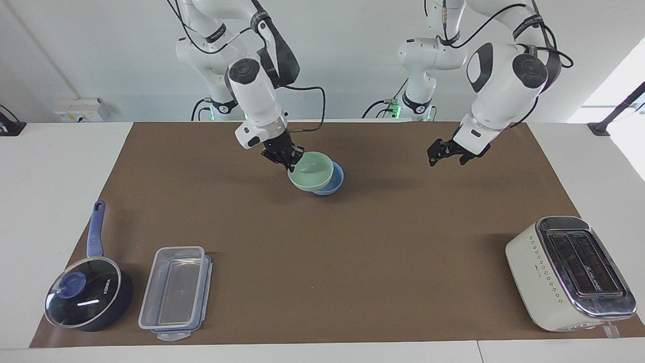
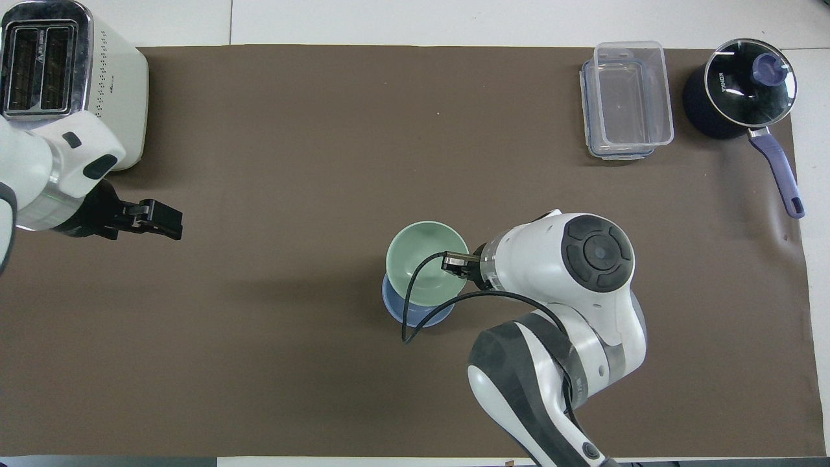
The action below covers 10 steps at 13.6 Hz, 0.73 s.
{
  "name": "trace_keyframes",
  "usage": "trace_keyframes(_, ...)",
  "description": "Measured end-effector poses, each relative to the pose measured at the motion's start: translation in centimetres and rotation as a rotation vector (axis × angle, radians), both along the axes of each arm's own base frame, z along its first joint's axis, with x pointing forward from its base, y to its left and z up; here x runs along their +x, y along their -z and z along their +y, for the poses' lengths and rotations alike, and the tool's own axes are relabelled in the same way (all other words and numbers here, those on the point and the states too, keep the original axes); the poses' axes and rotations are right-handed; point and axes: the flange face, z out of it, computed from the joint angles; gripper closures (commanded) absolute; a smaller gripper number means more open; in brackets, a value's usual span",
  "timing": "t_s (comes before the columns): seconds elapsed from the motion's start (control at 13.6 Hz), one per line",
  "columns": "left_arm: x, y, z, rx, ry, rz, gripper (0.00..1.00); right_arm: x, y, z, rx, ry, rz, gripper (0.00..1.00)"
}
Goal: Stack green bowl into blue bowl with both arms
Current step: 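Lower the green bowl into the blue bowl and open the right gripper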
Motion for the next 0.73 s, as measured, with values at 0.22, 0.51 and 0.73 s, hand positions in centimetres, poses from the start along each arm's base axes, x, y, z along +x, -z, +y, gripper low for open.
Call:
trace_keyframes(0.22, -0.2, -4.9, 0.3, 0.019, 0.020, -0.007, 0.00, -0.7, 0.9, 0.8, -0.006, -0.020, 0.020, 1.00)
trace_keyframes(0.51, -0.5, -6.7, 0.3, 0.020, 0.022, -0.011, 0.00, -2.0, 2.4, 1.6, -0.042, -0.080, 0.020, 1.00)
trace_keyframes(0.73, -0.6, -5.8, 0.4, 0.023, 0.022, 0.011, 0.00, -2.2, 3.0, 1.4, -0.080, -0.128, 0.003, 1.00)
